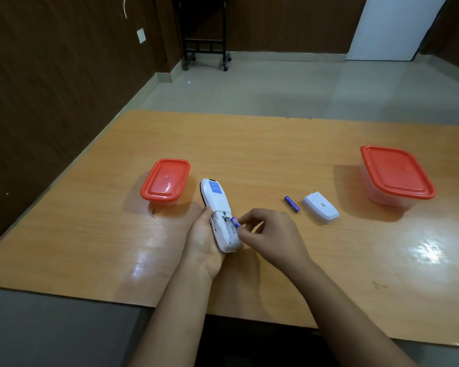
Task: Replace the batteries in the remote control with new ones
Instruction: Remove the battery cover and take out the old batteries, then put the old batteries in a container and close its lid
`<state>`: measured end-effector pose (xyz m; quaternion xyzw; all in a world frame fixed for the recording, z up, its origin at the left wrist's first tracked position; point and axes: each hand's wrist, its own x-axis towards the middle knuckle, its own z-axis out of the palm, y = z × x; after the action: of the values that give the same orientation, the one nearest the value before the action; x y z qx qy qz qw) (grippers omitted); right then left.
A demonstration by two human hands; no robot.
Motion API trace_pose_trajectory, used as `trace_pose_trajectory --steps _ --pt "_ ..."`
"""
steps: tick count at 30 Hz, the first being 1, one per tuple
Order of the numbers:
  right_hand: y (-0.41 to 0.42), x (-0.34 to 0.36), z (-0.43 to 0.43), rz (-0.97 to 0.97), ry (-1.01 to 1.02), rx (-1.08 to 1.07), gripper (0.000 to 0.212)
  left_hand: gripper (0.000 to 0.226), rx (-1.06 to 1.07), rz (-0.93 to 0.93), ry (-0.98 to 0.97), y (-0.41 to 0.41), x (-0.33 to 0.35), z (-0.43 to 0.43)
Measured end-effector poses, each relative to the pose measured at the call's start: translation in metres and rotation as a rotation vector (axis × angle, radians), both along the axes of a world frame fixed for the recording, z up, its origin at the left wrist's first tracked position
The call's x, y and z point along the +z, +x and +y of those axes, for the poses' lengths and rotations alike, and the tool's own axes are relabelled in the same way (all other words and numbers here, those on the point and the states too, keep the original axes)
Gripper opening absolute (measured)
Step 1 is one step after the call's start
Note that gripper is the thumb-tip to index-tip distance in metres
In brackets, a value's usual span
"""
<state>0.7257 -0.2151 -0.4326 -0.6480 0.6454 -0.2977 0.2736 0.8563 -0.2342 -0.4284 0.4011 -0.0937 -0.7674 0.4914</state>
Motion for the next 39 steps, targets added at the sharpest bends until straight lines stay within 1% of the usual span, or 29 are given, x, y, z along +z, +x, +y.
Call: trace_pose_trajectory --steps 3,6,8,12,15,18,21,22,24,26,28,29,30,31,33,36,39 --pt "-0.024 -0.003 -0.011 0.052 -0.081 -0.175 0.012 0.033 0.054 -0.019 -0.015 0.002 -0.002 -0.001" --pt "-0.045 -0.01 -0.02 0.229 -0.181 -0.316 0.008 0.029 0.064 0.018 0.006 0.002 -0.002 -0.001" --pt "-0.051 -0.017 -0.023 0.325 -0.229 -0.352 0.008 0.03 0.053 0.015 0.005 0.002 -0.004 -0.002" --pt "-0.055 -0.03 -0.029 0.41 -0.313 -0.364 0.007 0.04 0.028 -0.025 -0.016 0.001 -0.008 -0.002" --pt "-0.058 -0.035 -0.033 0.447 -0.332 -0.373 0.016 0.04 0.021 -0.021 -0.02 0.001 -0.007 -0.002" --pt "-0.06 -0.039 -0.036 0.445 -0.298 -0.401 0.024 0.04 0.012 -0.037 -0.021 0.002 -0.007 -0.001" --pt "-0.058 -0.04 -0.036 0.432 -0.233 -0.394 0.024 0.038 0.017 -0.066 -0.02 0.002 -0.006 0.0" --pt "-0.056 -0.038 -0.036 0.392 -0.209 -0.395 0.023 0.037 0.025 -0.072 -0.021 0.002 -0.006 0.0" --pt "-0.048 -0.029 -0.032 0.248 -0.199 -0.368 0.024 0.034 0.037 -0.074 -0.036 -0.001 -0.005 0.0" --pt "-0.034 -0.017 -0.022 0.117 -0.176 -0.222 0.032 0.031 0.037 -0.093 -0.07 -0.004 -0.004 0.0" --pt "-0.015 -0.008 -0.006 0.018 -0.054 -0.024 0.048 0.031 0.008 -0.106 -0.095 -0.009 -0.002 0.002" --pt "-0.007 -0.006 0.002 -0.014 -0.002 0.041 0.057 0.033 -0.006 -0.089 -0.105 -0.011 0.0 0.003" --pt "-0.003 -0.008 0.007 -0.024 0.006 0.069 0.062 0.034 -0.019 -0.063 -0.114 -0.013 0.001 0.004" --pt "-0.002 -0.01 0.009 -0.012 -0.018 0.065 0.063 0.034 -0.031 -0.042 -0.116 -0.015 0.003 0.004" --pt "-0.007 -0.011 0.008 -0.008 -0.056 0.032 0.059 0.033 -0.061 -0.061 -0.108 -0.019 0.005 0.006" --pt "-0.02 -0.014 0.003 -0.026 -0.029 0.0 0.055 0.034 -0.116 -0.229 -0.107 -0.024 0.006 0.007" --pt "-0.033 -0.019 -0.001 0.042 -0.014 -0.048 0.051 0.03 -0.082 -0.332 -0.115 -0.027 0.005 0.006"
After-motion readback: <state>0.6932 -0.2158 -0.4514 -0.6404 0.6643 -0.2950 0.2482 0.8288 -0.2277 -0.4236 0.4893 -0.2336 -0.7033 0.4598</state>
